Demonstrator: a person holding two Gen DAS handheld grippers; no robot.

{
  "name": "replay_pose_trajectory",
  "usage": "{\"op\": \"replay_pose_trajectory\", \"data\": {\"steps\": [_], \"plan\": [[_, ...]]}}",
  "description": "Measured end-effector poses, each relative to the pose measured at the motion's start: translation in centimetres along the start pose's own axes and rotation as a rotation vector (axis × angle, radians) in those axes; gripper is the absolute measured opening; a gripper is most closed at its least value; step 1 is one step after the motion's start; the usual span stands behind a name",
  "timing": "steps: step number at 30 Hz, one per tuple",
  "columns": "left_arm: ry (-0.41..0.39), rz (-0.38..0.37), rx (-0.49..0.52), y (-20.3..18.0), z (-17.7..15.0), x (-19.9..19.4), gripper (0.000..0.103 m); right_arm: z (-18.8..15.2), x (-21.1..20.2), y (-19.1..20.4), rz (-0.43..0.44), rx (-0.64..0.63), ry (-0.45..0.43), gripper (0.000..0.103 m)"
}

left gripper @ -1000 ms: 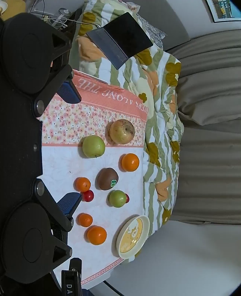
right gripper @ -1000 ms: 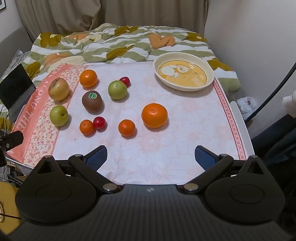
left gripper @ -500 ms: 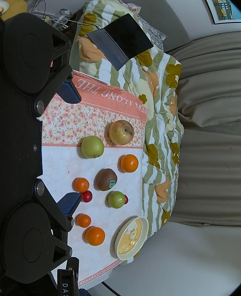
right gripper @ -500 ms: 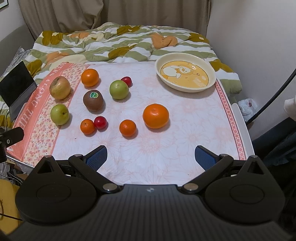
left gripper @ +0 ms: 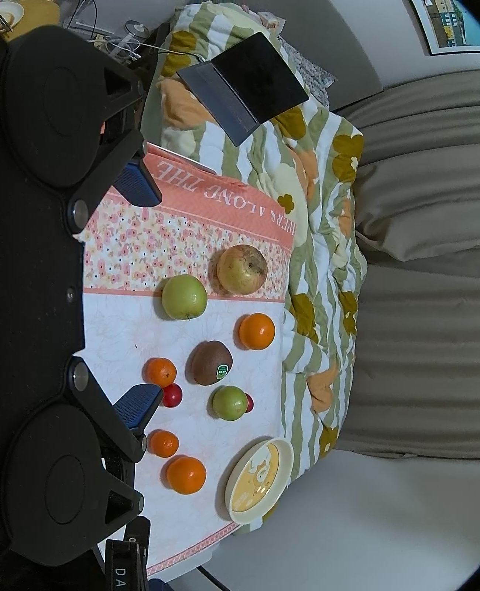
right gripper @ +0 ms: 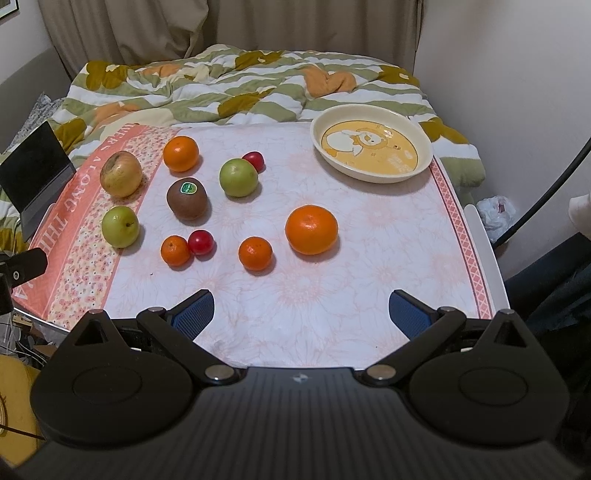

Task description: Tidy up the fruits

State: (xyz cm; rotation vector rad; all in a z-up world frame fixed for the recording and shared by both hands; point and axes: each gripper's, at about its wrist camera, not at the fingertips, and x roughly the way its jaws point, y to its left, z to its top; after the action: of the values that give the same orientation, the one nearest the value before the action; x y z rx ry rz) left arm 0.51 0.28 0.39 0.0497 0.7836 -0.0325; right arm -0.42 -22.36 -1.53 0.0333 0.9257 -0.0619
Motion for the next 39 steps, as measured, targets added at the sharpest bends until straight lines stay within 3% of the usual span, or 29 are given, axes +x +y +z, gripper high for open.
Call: {"op": "replay_pose_trajectory", "data": {"steps": [39], "plan": [[-0.002, 0.002, 0.0, 0.2, 0.0, -0.32, 0.103, -0.61, -0.64, 0.44, 0.008, -0.004, -0.001, 0.103]]}}
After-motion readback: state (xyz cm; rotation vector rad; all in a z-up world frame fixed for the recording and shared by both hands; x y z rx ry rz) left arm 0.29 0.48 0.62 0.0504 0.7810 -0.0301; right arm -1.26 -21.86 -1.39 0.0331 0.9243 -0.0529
